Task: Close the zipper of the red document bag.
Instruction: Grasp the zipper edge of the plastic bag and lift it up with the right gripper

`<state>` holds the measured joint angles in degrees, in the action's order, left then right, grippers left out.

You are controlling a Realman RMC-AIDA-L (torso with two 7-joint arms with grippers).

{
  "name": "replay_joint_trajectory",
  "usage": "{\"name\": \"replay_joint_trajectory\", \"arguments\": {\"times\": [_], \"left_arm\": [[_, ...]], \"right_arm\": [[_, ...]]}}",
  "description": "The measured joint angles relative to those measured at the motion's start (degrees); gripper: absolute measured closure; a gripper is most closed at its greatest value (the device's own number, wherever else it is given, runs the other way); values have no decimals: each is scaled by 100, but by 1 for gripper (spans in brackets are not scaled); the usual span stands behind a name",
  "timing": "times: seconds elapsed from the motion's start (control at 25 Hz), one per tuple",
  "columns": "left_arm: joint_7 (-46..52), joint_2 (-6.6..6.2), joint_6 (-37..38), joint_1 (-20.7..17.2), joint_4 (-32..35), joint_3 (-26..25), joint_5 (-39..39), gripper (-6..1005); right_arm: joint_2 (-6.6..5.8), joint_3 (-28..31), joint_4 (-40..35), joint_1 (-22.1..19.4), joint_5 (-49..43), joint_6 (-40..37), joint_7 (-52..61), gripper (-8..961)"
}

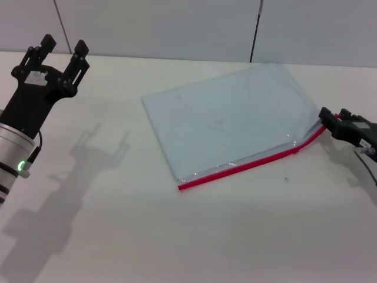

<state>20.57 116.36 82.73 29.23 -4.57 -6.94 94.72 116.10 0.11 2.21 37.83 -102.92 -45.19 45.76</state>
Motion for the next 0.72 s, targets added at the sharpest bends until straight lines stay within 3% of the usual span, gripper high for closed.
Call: {"name": "replay_joint_trajectory", "arguments": {"times": [0.72], "left_arm": [[0,0,-3,4,0,0,11,308]], "right_arm": [[17,-222,113,171,-117,375,211,454]]}}
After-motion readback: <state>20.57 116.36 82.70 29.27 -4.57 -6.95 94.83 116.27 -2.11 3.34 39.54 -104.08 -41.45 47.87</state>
